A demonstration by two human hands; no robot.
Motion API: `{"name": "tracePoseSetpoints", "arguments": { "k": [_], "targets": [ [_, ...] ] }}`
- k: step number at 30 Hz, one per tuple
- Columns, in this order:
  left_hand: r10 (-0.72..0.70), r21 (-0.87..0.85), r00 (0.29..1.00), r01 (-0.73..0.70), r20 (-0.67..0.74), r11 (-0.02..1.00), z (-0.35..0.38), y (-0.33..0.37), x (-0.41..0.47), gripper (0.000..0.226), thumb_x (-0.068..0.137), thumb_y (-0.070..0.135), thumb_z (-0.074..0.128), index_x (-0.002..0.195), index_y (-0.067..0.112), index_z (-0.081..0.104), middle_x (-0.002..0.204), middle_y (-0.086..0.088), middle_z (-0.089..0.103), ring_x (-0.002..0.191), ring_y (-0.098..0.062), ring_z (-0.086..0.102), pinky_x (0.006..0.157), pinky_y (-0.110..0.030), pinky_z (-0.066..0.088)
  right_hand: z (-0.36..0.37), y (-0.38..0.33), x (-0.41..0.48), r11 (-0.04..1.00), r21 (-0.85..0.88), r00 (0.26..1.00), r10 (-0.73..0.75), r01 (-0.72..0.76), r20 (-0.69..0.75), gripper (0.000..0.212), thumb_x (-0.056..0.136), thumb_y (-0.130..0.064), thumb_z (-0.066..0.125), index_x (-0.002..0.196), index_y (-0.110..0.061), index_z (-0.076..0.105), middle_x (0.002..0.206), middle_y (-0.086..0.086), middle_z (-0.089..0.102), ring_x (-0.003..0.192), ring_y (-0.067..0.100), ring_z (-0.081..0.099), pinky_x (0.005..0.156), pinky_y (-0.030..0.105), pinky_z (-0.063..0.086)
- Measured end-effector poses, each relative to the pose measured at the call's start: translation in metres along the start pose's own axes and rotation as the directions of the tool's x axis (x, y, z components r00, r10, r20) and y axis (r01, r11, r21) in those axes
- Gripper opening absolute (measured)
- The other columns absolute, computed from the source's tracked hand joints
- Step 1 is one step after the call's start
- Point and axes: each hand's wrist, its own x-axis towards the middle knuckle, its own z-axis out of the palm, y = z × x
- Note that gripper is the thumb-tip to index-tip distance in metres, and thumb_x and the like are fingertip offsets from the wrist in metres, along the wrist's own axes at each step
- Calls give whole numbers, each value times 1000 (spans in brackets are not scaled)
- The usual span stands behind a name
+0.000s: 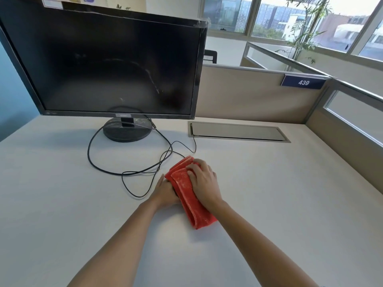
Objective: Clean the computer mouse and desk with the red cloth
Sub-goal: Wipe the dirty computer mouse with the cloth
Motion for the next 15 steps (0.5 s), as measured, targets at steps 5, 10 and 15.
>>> {"name": "tracePoseSetpoints", "arguments": {
  "k": [5, 10, 15],
  "targets": [
    [36, 111, 997, -44, 75, 993, 2, -8, 3, 85, 61, 61, 46, 141, 33, 35, 148, 6, 38, 142, -12, 22, 118, -40, 5, 11, 0, -14, 985, -163, 956, -2, 52, 292, 79, 87, -72, 25, 150, -26, 13, 161, -5, -3, 149, 16, -7, 120, 45, 5],
    [38, 22, 999, -39, 23, 999, 2, -7, 4, 77, 62, 49, 55, 137, 33, 44, 144, 6, 44, 139, -12, 27, 117, -40, 15, 11, 3, -11, 987, -159, 939, 37, 19, 341, 75, 90, -64, 34, 151, -30, 5, 162, -3, -5, 149, 17, -7, 120, 42, 4],
    [-19, 30, 998, 17, 55, 999, -2, 0, 3, 87, 48, 65, 45, 130, 35, 48, 134, 10, 53, 135, -9, 32, 119, -40, 3, 14, -1, -10, 997, -47, 972, 65, -56, 225, 60, 91, -37, 47, 147, -31, 26, 159, -2, 20, 147, 19, 18, 116, 37, 25]
  ]
}}
